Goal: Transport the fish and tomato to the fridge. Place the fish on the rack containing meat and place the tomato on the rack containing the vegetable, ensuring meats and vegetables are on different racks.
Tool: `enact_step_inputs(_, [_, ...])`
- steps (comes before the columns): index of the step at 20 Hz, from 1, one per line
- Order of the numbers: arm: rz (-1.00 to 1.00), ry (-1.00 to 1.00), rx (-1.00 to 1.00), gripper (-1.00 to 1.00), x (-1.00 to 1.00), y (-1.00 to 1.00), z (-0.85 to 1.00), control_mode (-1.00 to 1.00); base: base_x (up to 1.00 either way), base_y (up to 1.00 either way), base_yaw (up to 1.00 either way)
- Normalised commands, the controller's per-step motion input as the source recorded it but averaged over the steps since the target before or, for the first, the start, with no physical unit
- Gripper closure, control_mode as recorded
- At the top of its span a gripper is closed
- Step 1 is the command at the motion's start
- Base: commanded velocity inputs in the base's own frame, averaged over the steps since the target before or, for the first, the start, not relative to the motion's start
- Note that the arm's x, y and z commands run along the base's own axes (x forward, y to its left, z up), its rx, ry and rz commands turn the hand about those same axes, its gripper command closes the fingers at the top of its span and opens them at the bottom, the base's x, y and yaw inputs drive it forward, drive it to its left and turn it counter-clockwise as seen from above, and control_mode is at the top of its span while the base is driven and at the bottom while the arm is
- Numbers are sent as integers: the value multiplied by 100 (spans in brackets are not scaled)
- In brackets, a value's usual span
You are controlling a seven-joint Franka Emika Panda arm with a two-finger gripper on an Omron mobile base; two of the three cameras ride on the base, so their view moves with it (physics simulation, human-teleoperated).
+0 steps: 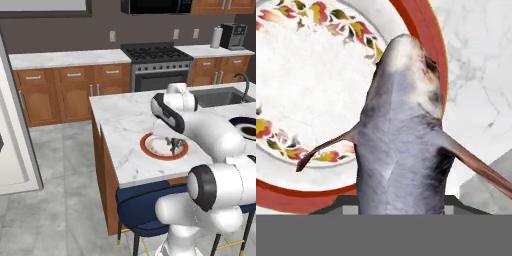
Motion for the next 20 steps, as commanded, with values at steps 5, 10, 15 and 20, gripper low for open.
enact_step_inputs(5, [0,-13,0,100,-99,1,59,-100,0,0,0])
enact_step_inputs(10, [2,-10,0,100,-80,0,85,-100,0,0,0])
enact_step_inputs(15, [2,-14,-1,100,-61,0,72,-100,0,0,0])
enact_step_inputs(20, [1,-21,-1,100,-46,3,48,-100,0,0,0])
